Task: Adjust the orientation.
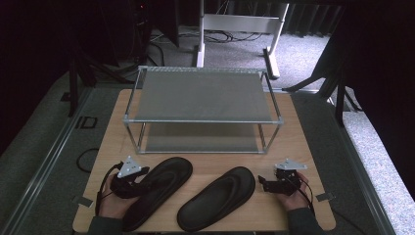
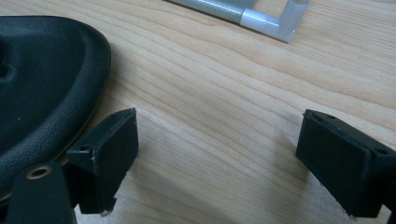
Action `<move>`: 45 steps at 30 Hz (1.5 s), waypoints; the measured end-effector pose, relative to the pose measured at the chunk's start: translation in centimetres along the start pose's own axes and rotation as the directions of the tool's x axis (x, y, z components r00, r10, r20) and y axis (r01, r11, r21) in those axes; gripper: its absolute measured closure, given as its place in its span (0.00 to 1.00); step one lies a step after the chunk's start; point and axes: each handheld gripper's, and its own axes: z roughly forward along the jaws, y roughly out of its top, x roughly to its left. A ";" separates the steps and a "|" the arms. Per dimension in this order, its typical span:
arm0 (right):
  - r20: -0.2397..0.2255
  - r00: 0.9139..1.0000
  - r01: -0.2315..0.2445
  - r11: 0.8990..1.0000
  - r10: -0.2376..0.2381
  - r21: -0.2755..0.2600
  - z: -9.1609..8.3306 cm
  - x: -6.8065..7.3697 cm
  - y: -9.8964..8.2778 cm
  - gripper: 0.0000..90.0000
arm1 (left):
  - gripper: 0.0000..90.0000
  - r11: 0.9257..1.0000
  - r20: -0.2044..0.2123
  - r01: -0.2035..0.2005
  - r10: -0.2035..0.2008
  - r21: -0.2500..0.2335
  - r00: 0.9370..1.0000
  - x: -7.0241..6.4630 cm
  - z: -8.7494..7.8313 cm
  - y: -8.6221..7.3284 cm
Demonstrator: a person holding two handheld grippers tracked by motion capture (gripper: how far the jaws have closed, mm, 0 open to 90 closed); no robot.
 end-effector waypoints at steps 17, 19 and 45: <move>0.000 1.000 0.000 1.000 0.000 0.000 0.0 0.0 0.0 0.14 | 0.73 0.996 0.033 -0.010 0.007 0.090 0.999 0.1 1.9 0.4; 0.000 1.000 0.000 1.000 0.000 0.000 0.0 0.0 0.0 0.14 | 0.74 0.996 0.026 -0.017 0.015 0.090 1.000 0.1 1.9 0.4; 0.000 1.000 0.000 1.000 0.000 0.000 0.0 0.0 0.0 0.14 | 0.79 1.000 -0.033 0.018 -0.017 0.019 0.999 0.2 2.7 4.0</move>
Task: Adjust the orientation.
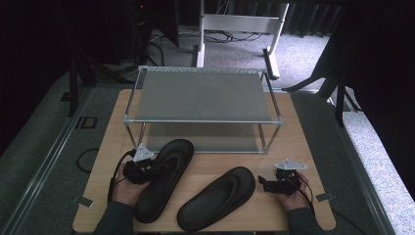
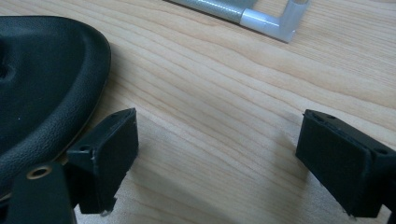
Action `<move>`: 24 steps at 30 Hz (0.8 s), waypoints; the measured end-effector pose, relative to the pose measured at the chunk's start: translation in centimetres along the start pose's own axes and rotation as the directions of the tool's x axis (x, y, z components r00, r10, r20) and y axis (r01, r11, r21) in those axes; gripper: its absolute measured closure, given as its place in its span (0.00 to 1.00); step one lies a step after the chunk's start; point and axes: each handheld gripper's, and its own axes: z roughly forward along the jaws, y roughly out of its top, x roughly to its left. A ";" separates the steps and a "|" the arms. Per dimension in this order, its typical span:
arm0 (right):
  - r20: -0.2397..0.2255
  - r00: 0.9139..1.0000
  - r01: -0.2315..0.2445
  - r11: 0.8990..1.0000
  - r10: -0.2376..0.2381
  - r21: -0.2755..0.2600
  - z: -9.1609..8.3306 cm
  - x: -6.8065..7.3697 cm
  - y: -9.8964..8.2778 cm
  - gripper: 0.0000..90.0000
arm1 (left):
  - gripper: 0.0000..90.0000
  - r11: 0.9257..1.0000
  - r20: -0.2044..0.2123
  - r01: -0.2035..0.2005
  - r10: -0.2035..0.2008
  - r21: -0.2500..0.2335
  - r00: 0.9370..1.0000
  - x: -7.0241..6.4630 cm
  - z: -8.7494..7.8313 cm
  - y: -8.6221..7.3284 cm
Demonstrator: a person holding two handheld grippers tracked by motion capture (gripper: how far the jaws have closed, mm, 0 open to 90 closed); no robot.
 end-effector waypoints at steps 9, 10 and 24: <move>0.000 1.000 -0.001 1.000 0.001 0.000 0.0 0.0 0.0 0.14 | 0.79 1.000 -0.039 0.016 -0.017 -0.017 0.999 0.2 1.2 1.7; 0.000 1.000 -0.002 1.000 0.002 0.000 0.0 0.0 0.0 0.14 | 0.79 1.000 -0.044 0.015 -0.016 -0.018 0.999 0.3 1.4 1.9; 0.000 1.000 -0.001 1.000 0.001 0.000 0.0 0.0 0.0 0.14 | 0.80 0.999 -0.089 0.031 -0.034 -0.038 0.995 0.7 4.7 4.2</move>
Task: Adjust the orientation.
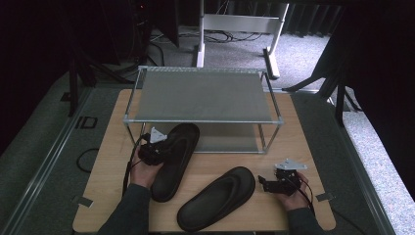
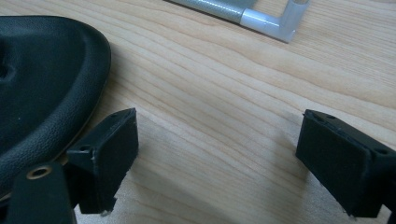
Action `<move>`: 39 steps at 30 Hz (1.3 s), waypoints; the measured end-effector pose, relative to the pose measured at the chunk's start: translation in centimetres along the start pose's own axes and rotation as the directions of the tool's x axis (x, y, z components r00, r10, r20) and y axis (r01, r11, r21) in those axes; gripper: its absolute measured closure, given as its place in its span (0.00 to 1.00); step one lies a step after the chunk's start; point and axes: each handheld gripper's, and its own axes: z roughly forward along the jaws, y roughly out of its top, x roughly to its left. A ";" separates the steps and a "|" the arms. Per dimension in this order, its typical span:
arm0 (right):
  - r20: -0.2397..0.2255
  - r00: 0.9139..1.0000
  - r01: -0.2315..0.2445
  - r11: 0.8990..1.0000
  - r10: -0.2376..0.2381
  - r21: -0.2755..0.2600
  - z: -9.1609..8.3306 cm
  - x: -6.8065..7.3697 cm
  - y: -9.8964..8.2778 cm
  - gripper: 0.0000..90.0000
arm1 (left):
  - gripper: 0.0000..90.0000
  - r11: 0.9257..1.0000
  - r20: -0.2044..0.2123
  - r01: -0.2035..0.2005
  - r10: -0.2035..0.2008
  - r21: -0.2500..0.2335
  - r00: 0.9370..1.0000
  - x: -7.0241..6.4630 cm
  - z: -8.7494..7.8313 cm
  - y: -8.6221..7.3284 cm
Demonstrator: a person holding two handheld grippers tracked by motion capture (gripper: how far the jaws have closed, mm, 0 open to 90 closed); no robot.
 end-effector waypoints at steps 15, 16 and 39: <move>0.000 1.000 0.000 1.000 0.000 0.000 0.0 0.0 0.0 0.14 | 0.80 0.998 -0.085 0.045 -0.048 -0.037 0.995 -0.6 2.8 0.8; 0.000 1.000 0.000 1.000 0.000 0.000 0.0 0.0 0.0 0.14 | 0.80 0.998 -0.085 0.045 -0.048 -0.037 0.995 -0.6 2.8 0.8; 0.000 1.000 0.000 1.000 0.000 0.000 0.0 0.0 0.0 0.14 | 0.58 0.999 -0.127 0.017 -0.022 -0.041 0.992 -1.0 3.4 0.9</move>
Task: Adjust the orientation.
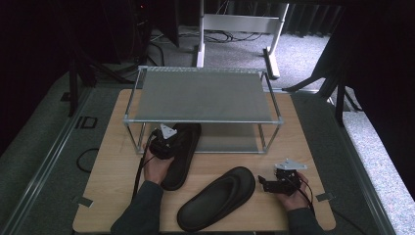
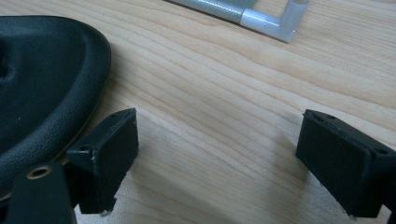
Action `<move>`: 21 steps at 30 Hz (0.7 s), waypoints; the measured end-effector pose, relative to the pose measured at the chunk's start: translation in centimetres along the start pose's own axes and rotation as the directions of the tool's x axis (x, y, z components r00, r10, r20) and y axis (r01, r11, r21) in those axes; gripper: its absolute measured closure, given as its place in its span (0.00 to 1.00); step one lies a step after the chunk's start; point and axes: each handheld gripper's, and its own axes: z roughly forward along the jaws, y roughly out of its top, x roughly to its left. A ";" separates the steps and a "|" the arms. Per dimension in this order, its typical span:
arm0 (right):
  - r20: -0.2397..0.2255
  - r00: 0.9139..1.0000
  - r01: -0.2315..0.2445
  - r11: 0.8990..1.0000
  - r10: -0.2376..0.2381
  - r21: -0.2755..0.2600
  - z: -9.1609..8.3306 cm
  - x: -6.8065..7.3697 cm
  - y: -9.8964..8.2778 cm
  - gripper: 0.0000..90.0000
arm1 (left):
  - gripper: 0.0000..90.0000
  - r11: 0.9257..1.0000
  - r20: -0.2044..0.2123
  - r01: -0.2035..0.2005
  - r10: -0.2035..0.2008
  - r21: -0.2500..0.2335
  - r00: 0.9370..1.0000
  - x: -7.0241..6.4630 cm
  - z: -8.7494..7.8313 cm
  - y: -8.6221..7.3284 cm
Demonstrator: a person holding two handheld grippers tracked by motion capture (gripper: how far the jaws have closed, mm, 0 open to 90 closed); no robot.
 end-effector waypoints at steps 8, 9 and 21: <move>0.000 1.000 0.001 1.000 -0.001 0.000 0.0 0.0 0.0 0.14 | 0.49 1.000 0.032 0.002 -0.002 -0.001 0.999 0.2 -1.6 -0.7; 0.000 1.000 0.001 1.000 -0.001 0.000 0.0 0.0 0.0 0.14 | 0.47 1.000 0.031 0.001 -0.001 -0.001 1.000 0.3 -1.7 -0.8; 0.000 1.000 0.001 1.000 -0.001 0.000 0.0 0.0 0.0 0.14 | 0.40 1.000 0.096 0.029 -0.028 -0.006 0.995 0.9 -4.0 -2.6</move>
